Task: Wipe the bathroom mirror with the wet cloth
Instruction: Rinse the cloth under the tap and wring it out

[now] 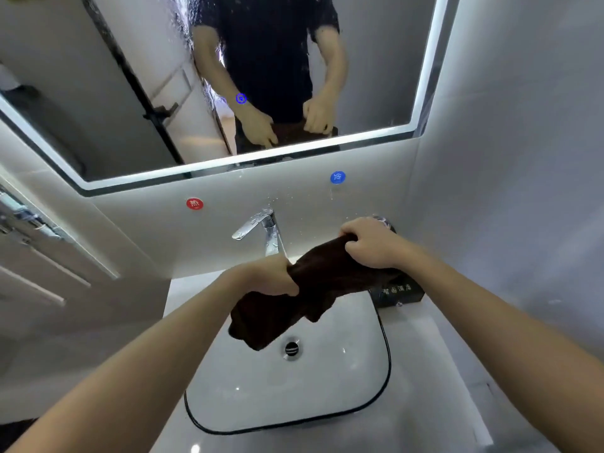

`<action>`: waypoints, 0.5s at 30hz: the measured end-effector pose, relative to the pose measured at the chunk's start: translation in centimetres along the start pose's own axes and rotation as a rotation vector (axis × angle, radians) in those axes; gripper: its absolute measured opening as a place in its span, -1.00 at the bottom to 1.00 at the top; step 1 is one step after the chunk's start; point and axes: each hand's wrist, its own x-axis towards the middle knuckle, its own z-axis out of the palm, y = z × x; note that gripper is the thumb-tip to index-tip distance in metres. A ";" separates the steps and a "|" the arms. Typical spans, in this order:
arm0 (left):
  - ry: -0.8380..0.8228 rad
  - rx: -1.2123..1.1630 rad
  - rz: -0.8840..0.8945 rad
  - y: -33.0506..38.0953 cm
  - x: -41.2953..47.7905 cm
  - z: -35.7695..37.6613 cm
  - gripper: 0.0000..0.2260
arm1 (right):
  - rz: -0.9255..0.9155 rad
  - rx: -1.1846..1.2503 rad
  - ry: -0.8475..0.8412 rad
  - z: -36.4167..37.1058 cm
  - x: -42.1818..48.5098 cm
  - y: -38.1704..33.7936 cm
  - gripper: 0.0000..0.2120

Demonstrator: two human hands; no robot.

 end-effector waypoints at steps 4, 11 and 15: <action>0.074 -0.263 -0.010 -0.5 0.0 0.2 -0.93 | -0.019 -0.232 -0.171 1.3 -0.3 -0.9 -0.48; 0.036 -0.614 0.065 -1.1 -1.1 -0.7 -0.82 | -0.121 0.000 -0.061 9.9 -1.2 -2.7 0.46; 0.073 -0.685 0.028 -2.6 -2.0 -1.3 -0.80 | -0.111 0.336 0.101 12.2 0.1 -4.1 -0.43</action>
